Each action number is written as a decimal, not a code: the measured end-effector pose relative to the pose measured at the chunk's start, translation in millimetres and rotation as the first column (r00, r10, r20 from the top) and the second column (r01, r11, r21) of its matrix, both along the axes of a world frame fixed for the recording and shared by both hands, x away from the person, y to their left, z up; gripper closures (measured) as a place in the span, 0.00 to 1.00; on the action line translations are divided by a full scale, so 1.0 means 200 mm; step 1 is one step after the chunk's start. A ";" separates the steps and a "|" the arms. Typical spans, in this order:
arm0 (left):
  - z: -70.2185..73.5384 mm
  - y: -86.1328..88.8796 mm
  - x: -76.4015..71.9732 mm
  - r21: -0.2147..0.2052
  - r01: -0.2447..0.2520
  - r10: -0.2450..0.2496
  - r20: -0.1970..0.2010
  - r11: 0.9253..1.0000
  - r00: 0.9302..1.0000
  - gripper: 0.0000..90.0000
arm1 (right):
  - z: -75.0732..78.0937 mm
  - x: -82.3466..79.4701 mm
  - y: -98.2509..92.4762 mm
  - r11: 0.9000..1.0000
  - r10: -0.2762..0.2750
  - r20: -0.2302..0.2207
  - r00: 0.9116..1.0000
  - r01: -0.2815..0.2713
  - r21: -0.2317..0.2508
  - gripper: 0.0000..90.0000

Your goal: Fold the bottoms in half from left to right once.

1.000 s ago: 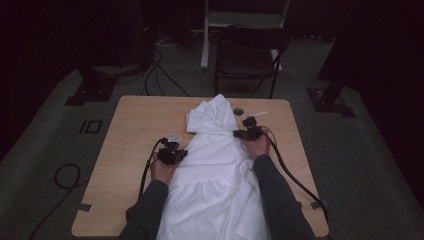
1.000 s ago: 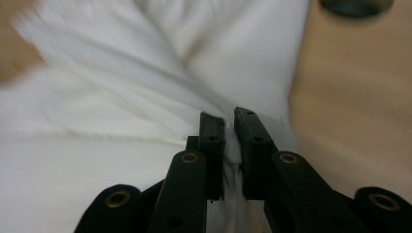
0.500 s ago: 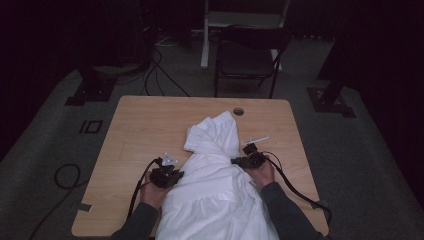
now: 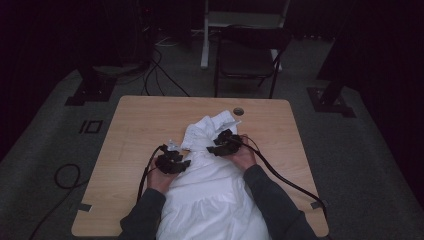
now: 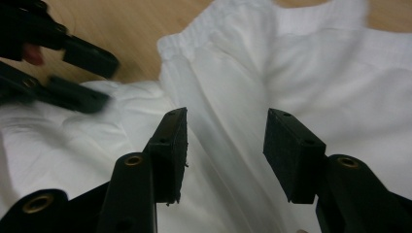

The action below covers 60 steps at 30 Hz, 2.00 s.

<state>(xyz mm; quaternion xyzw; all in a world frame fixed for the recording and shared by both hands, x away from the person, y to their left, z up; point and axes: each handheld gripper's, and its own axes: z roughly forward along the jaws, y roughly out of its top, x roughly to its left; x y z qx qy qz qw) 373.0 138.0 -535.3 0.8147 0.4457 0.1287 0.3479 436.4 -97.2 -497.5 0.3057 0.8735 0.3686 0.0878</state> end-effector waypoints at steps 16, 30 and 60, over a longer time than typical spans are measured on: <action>-0.06 -0.04 -0.01 -0.005 -0.012 0.012 0.013 1.000 1.000 0.93 | 0.05 0.32 -0.18 0.963 -0.216 -0.037 0.976 0.219 0.156 0.97; -0.06 -0.03 -0.02 -0.024 -0.025 0.025 -0.007 0.999 1.000 0.60 | -0.12 0.38 -0.50 0.839 -0.524 -0.171 0.834 0.540 0.065 0.67; -0.05 -0.11 0.22 0.026 -0.068 0.068 0.010 0.997 0.998 0.71 | -0.25 -0.04 -0.41 0.943 -0.333 0.007 0.943 0.333 -0.006 0.66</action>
